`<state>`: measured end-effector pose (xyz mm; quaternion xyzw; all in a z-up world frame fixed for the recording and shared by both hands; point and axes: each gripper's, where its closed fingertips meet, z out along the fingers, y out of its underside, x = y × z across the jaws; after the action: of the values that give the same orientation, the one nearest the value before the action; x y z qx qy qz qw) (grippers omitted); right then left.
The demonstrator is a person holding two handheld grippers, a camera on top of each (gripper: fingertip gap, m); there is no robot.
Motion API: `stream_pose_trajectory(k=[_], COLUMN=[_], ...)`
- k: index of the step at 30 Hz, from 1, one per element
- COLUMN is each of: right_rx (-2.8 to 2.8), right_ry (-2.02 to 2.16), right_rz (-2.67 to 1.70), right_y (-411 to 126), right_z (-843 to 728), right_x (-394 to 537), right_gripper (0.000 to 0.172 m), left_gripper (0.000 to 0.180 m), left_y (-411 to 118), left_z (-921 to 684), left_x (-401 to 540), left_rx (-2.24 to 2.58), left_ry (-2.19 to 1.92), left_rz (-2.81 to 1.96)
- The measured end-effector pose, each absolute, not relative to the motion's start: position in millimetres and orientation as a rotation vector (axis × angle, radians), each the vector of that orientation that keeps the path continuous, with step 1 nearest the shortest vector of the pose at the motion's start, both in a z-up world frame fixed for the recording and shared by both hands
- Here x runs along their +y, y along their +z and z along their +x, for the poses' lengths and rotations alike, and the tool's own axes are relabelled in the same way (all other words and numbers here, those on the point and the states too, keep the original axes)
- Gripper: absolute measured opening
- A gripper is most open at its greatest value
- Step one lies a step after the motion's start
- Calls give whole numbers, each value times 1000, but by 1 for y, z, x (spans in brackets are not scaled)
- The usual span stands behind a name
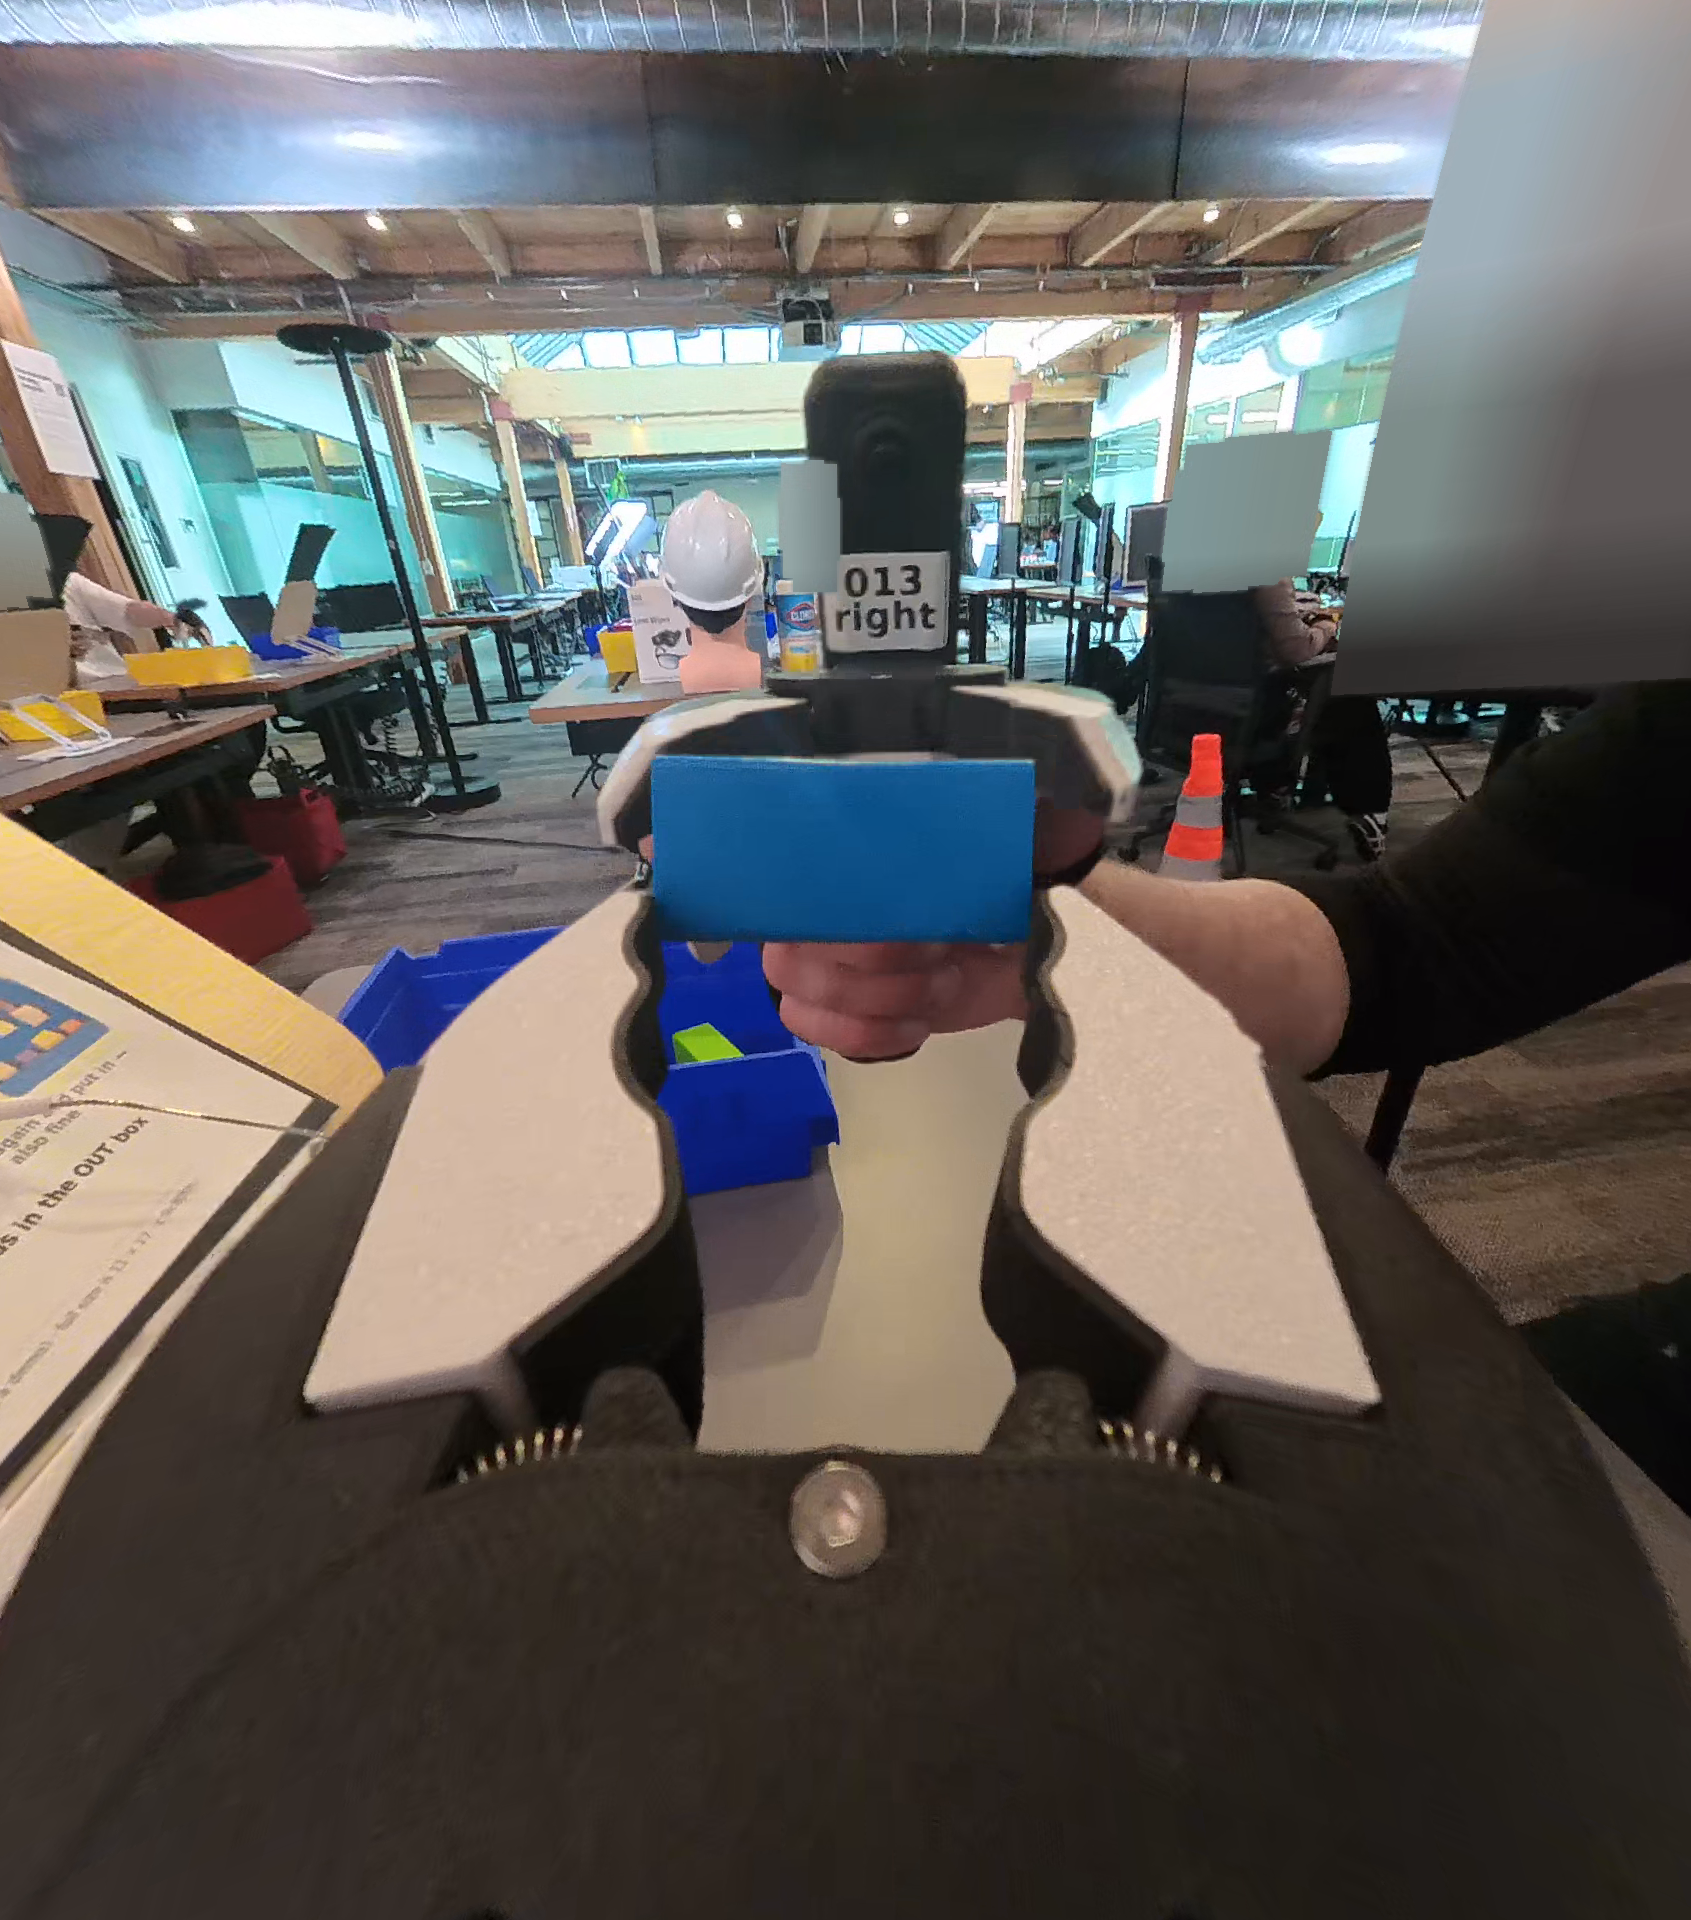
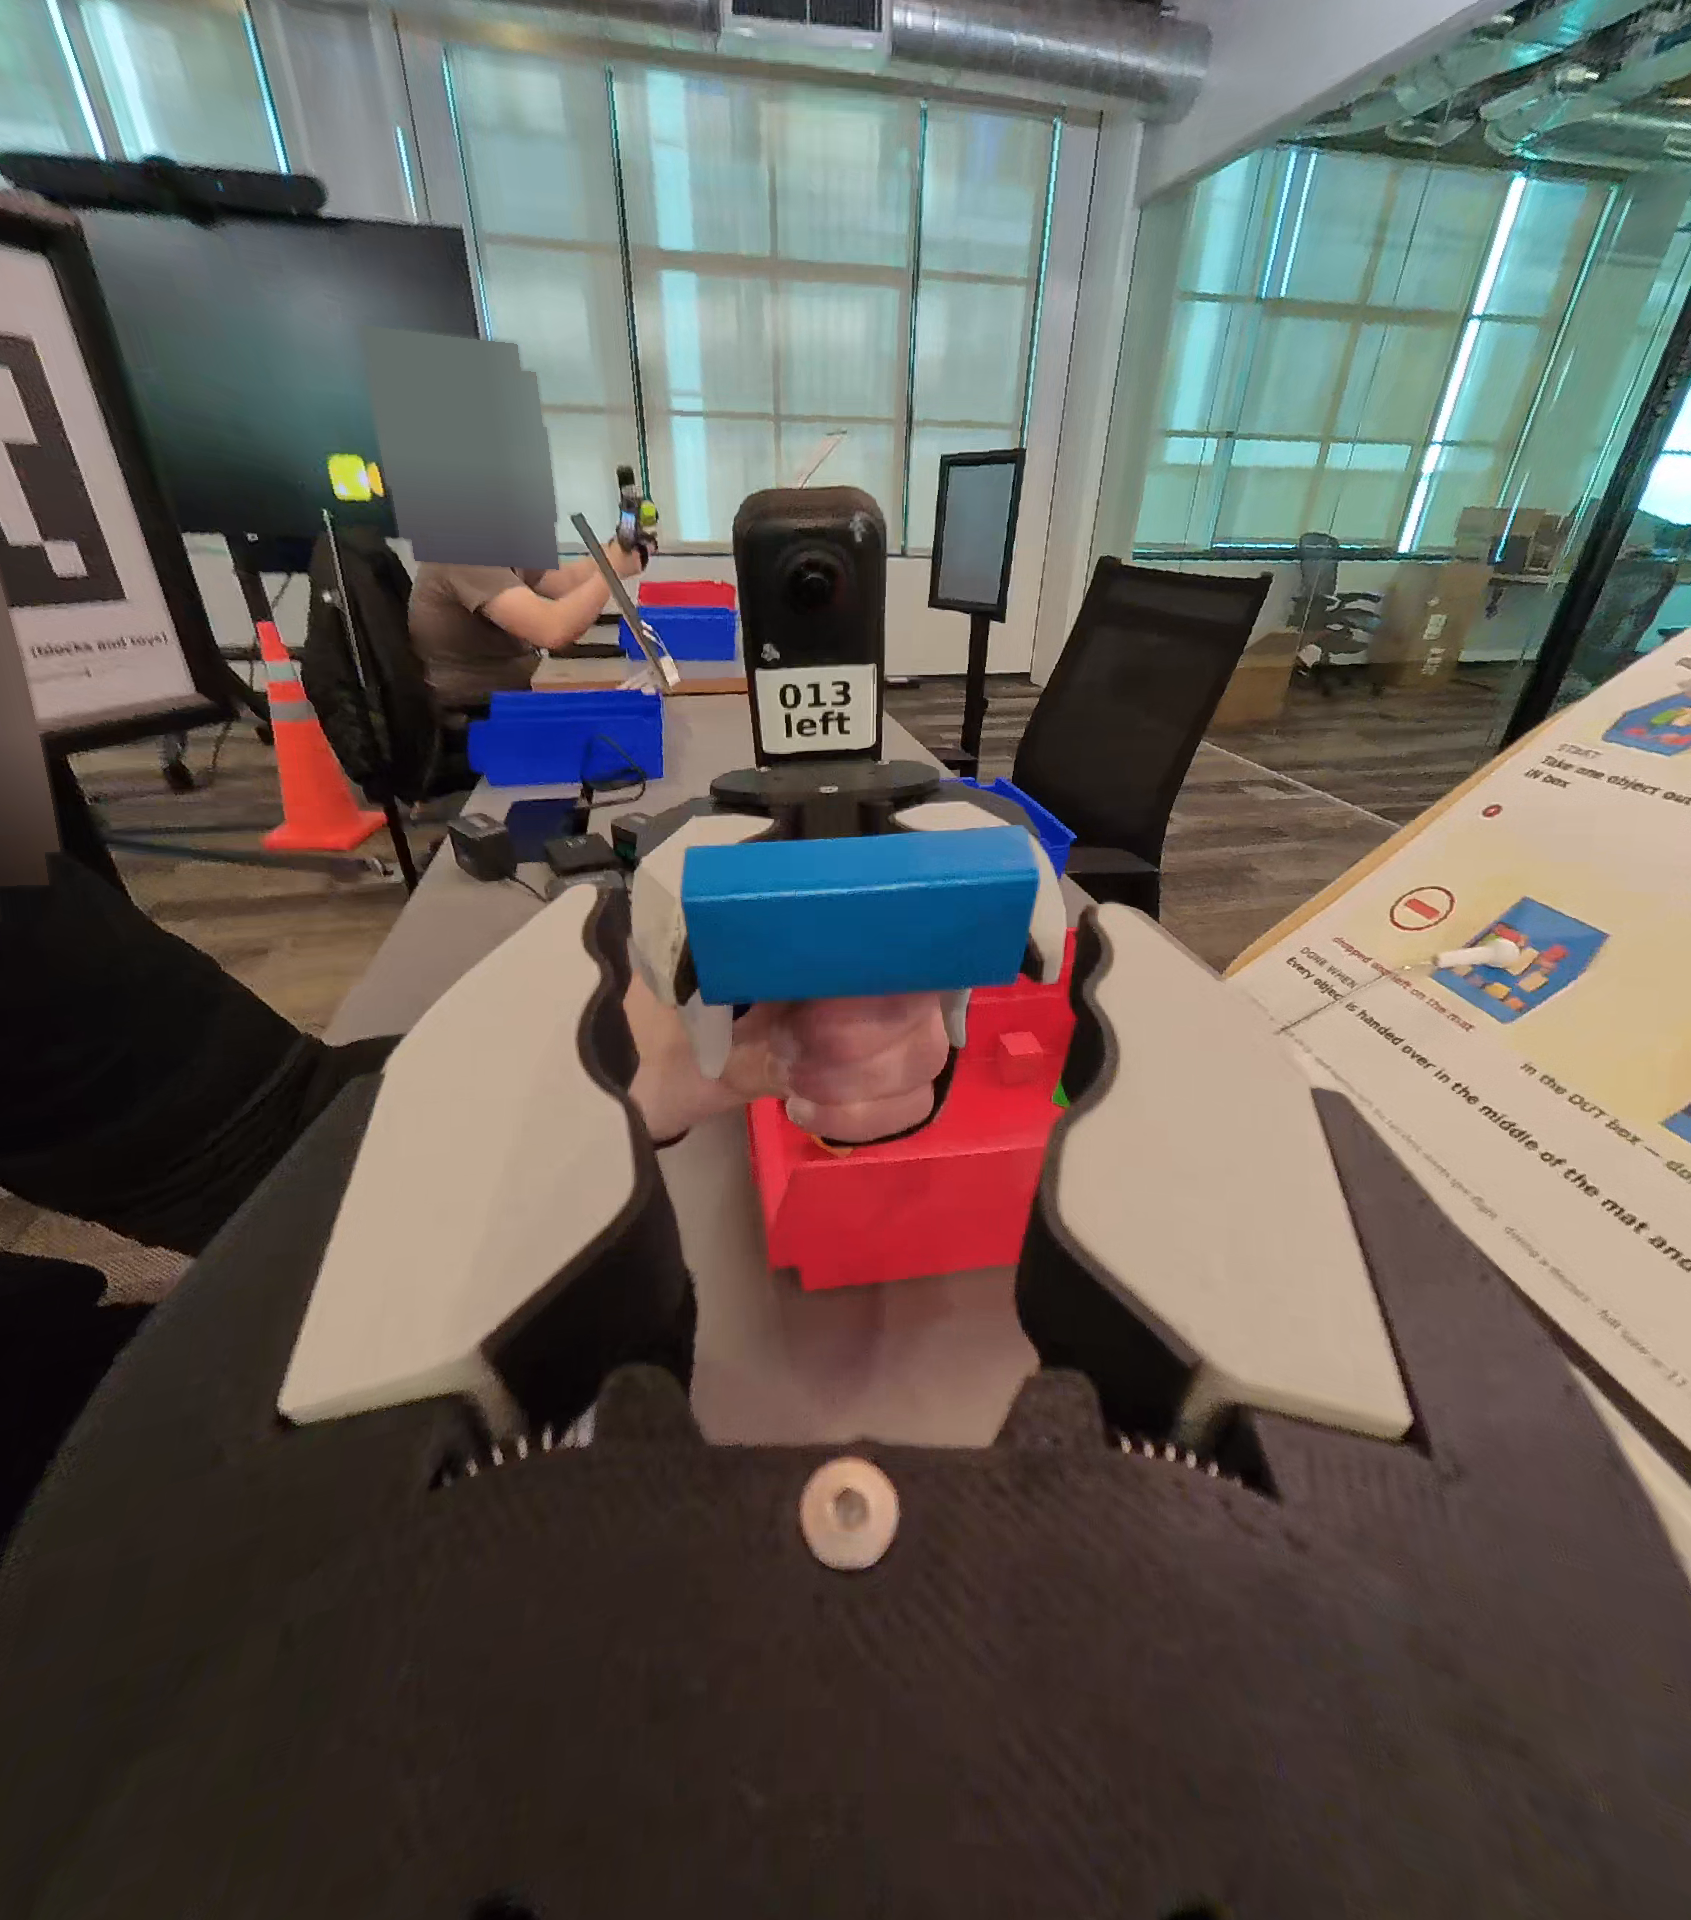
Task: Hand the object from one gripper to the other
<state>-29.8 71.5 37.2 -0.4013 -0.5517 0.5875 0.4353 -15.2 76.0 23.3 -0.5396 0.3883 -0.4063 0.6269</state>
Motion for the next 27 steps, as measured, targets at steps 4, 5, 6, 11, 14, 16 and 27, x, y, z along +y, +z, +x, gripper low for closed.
stream_pose_trajectory(k=[4, 5, 6, 11, 14, 16, 27], right_rx=[-1373, -1368, -1362, -1374, -1384, -1444, -2096], right_ry=[1509, 1508, 1505, 1488, 1323, 1104, 297], right_rz=[-985, -988, -988, -1026, -1110, -1239, -2117], right_y=[37, 37, 38, 38, 43, 32, -186], right_z=[-29, -29, -28, -21, 8, 43, 211], right_x=[66, 67, 68, 72, 105, 147, 263], right_gripper=[69, 66, 66, 65, 65, 65, 66], left_gripper=[66, 66, 67, 66, 80, 78, 65], left_y=[22, 20, 19, 20, 11, 7, -11], left_z=[-7, -4, -3, 1, -13, -37, -136], left_x=[74, 74, 75, 77, 89, 94, 112], left_rx=[905, 915, 909, 881, 870, 865, 695], left_ry=[-959, -956, -958, -1008, -869, -725, -366], left_rz=[-1226, -1230, -1230, -1241, -1353, -1421, -1646])
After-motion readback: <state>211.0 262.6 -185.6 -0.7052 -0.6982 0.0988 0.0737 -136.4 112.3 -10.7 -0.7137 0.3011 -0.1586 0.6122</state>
